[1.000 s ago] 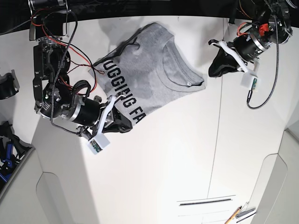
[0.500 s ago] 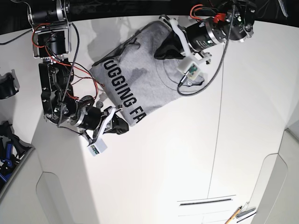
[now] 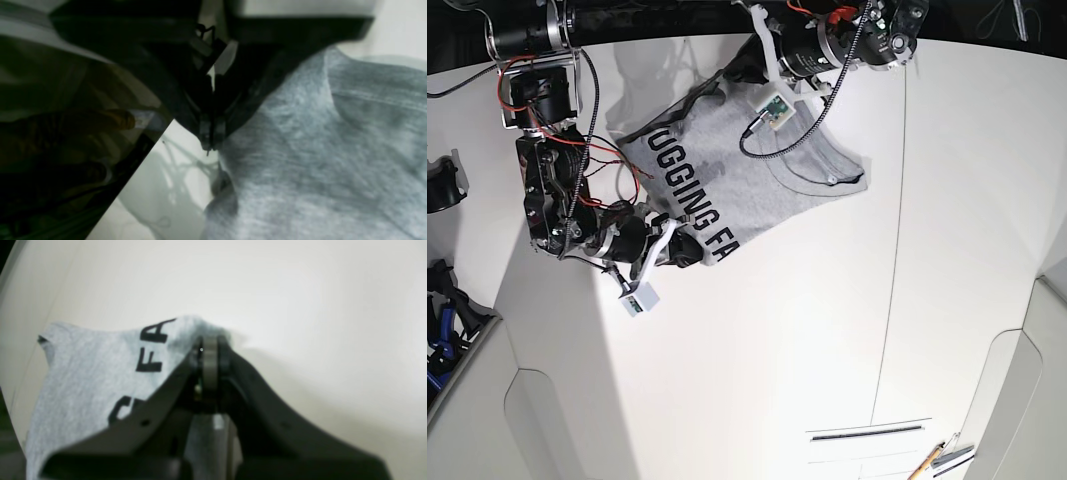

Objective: Fold the T-shirt properly
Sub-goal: 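Grasp the folded shirt edge with the left gripper and pull it flat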

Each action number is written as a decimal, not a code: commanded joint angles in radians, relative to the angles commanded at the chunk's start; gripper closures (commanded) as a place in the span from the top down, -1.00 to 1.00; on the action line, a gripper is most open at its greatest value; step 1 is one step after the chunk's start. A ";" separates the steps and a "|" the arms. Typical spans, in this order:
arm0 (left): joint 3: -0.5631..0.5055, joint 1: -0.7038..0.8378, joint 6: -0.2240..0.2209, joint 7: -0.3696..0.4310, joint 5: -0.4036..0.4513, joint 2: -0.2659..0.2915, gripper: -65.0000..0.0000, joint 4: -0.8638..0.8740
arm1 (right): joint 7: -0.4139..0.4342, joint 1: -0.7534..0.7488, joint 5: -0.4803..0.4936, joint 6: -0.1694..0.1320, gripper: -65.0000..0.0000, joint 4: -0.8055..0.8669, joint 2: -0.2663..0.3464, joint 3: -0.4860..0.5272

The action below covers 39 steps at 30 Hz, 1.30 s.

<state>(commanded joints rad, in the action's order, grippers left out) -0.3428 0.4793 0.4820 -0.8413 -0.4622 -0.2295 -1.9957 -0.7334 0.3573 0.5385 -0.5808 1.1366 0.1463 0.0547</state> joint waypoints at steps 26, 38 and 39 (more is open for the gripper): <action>0.000 0.000 0.000 0.004 0.015 0.000 -1.00 0.010 | -0.008 0.000 -0.001 0.000 -1.00 0.000 0.000 0.000; 0.000 0.000 0.000 0.011 0.015 0.000 -1.00 0.048 | -0.007 0.000 -0.006 0.000 -1.00 0.000 0.000 0.000; 0.000 0.000 0.000 0.011 0.015 0.000 -1.00 0.048 | -0.007 0.000 -0.016 0.000 -1.00 0.000 0.000 0.000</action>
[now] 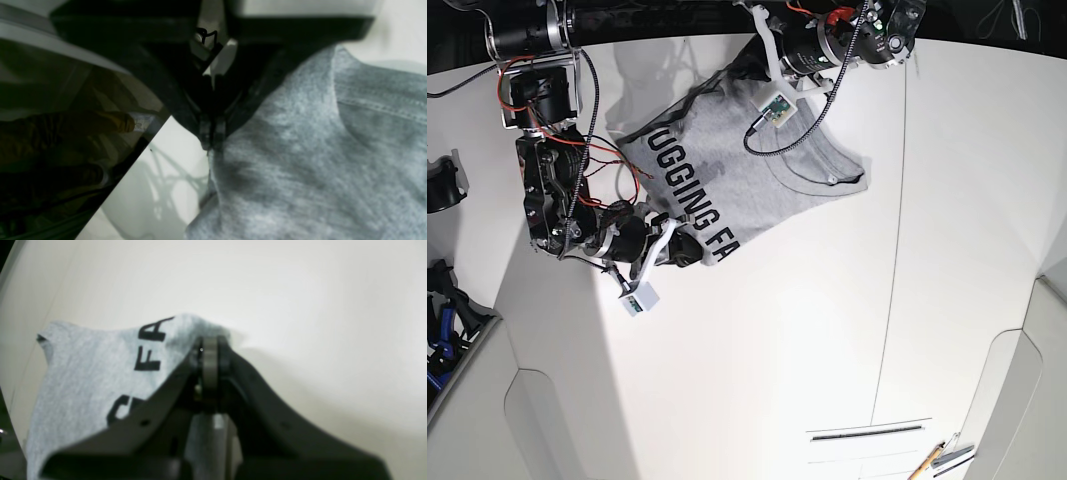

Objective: Fold the T-shirt properly
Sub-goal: 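Grasp the folded shirt edge with the left gripper and pull it flat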

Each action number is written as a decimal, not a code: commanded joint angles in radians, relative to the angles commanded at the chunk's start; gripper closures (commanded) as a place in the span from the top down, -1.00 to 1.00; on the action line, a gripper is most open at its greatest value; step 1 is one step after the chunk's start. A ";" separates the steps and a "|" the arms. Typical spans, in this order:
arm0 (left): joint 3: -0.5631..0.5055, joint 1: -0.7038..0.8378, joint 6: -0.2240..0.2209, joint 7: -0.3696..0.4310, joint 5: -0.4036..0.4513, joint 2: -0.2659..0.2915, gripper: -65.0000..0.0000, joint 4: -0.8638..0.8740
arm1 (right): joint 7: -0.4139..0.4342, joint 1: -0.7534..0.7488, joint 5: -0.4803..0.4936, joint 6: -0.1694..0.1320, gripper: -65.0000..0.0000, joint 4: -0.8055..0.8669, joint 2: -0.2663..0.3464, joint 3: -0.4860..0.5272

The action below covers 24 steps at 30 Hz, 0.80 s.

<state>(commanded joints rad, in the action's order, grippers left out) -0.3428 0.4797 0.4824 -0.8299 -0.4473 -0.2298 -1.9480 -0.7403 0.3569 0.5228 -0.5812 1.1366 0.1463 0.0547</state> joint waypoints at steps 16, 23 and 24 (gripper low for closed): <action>0.000 -0.001 -0.001 0.072 0.050 0.001 -1.00 0.008 | 0.034 0.033 0.005 -0.001 -1.00 0.000 0.000 0.000; 0.000 -0.014 0.008 0.025 -0.007 0.000 -1.00 -0.002 | 0.041 0.075 0.009 -0.002 -1.00 0.000 -0.001 0.000; 0.000 -0.014 0.008 0.039 -0.004 0.000 -1.00 -0.002 | 0.046 0.075 0.008 -0.002 -1.00 0.000 -0.005 0.000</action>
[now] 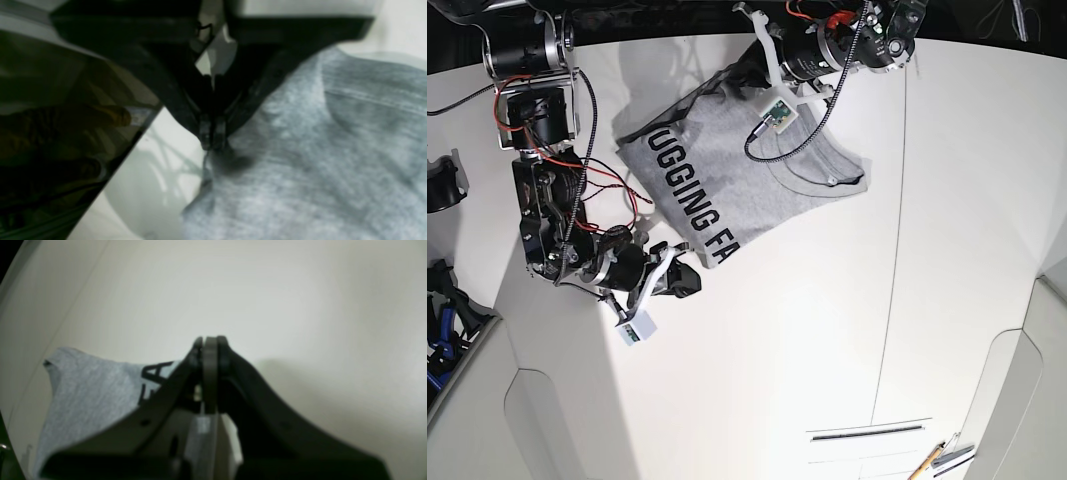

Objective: Fold the T-shirt properly
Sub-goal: 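Grasp the folded shirt edge with the left gripper and pull it flat, then grasp both sides of the folded shirt and square it into a rectangle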

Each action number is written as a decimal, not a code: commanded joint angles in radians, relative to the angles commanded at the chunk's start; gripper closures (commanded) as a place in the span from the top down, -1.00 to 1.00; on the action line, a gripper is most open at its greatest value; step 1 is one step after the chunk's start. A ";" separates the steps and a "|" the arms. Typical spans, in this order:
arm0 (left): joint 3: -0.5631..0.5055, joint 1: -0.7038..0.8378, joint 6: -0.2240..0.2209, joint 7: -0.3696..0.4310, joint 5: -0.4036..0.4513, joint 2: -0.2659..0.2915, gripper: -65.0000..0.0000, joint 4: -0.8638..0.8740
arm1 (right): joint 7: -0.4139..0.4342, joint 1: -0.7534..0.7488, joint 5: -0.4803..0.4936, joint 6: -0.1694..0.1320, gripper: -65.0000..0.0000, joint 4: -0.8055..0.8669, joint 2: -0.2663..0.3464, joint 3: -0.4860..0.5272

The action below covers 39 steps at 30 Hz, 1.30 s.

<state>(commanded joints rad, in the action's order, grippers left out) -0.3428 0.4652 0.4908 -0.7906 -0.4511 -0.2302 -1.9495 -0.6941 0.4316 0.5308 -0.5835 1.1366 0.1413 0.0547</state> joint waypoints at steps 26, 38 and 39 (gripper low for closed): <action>0.084 -0.155 -0.054 0.024 0.067 0.000 -1.00 0.184 | 0.055 -0.013 -0.116 -0.007 -1.00 -0.129 0.009 0.169; 0.223 -0.272 -0.055 0.023 0.091 0.000 -1.00 0.262 | -0.067 -0.014 -0.051 -0.008 -1.00 -0.127 0.016 0.168; 0.232 -0.293 -0.055 0.023 0.092 0.000 -1.00 0.286 | -0.085 -0.014 -0.048 -0.007 -1.00 -0.127 0.017 0.168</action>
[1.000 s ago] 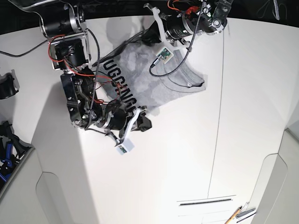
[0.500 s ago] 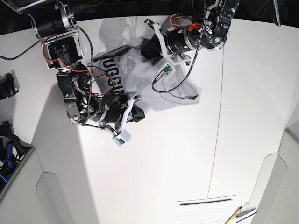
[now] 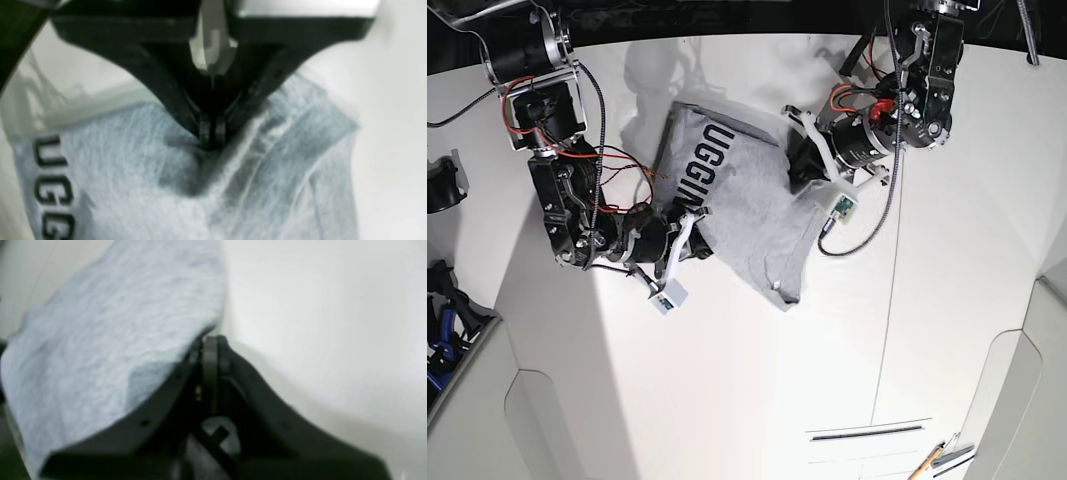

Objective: Fold the T-shirt properly
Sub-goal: 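Grasp both sides of the folded shirt and square it into a rectangle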

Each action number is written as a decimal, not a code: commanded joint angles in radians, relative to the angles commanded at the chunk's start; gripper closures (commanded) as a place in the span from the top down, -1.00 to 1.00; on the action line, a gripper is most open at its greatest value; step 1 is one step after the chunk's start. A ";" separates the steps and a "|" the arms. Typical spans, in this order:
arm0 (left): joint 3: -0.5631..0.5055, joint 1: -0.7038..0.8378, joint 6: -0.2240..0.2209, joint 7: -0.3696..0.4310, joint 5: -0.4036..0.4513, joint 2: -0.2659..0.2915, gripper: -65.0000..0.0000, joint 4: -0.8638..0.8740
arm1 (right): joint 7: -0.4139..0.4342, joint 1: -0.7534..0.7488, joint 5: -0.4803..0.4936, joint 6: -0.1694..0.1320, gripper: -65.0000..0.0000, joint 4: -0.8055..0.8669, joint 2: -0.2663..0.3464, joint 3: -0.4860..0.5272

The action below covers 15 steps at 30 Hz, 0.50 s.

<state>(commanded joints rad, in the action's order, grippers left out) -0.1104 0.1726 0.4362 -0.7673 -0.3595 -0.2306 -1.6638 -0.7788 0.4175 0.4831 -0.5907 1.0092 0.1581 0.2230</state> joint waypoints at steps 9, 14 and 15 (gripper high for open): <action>0.019 -0.179 -0.008 -0.015 0.002 0.000 -1.00 0.116 | -0.087 -0.147 0.154 0.000 -1.00 0.171 0.061 -0.001; 0.019 -0.211 -0.007 -0.015 -0.003 0.000 -1.00 0.121 | -0.089 -0.262 0.169 0.000 -1.00 0.329 0.060 -0.001; 0.019 -0.211 -0.007 -0.016 -0.002 0.000 -1.00 0.121 | -0.089 -0.267 0.163 0.000 -1.00 0.347 0.061 -0.001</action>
<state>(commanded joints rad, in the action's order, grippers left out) -0.0910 -0.0387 0.4290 -0.7834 -0.3618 -0.2306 -1.5425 -0.8677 0.1509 0.6464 -0.5907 1.3563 0.2188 0.2218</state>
